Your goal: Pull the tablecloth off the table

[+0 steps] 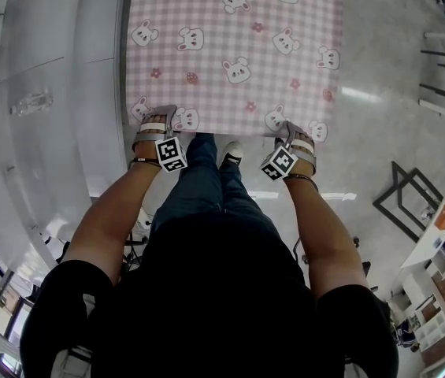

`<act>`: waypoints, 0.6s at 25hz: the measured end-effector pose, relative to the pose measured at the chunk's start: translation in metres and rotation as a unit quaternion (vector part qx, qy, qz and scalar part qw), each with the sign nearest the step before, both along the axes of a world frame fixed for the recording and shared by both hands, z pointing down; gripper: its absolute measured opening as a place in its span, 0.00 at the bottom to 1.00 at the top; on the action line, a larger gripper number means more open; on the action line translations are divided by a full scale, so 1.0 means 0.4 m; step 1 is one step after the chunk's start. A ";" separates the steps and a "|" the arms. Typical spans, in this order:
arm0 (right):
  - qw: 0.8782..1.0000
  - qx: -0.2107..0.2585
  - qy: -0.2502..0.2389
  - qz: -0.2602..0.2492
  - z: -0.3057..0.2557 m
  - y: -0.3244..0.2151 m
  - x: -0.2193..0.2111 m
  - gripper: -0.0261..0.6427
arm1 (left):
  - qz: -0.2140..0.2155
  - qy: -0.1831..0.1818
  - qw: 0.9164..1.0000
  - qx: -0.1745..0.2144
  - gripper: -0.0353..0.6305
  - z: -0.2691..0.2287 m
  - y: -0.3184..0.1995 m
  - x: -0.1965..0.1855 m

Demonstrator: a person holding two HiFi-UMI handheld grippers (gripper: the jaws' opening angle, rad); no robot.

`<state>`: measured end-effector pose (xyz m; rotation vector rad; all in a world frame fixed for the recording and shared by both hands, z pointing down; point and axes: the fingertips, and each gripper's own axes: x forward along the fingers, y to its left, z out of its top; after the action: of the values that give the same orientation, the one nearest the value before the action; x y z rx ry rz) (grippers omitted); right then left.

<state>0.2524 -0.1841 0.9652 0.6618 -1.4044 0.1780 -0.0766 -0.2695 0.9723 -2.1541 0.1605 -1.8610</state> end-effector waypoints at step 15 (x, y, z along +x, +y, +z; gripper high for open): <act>1.000 0.012 -0.005 -0.018 -0.037 -0.004 0.003 0.34 | -0.025 0.034 0.999 -0.006 0.51 -0.091 -0.020 0.016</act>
<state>0.2535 -0.1856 0.9504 0.6558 -1.4286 0.1375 -0.0701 -0.2774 0.9360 -2.2419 0.2209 -1.8207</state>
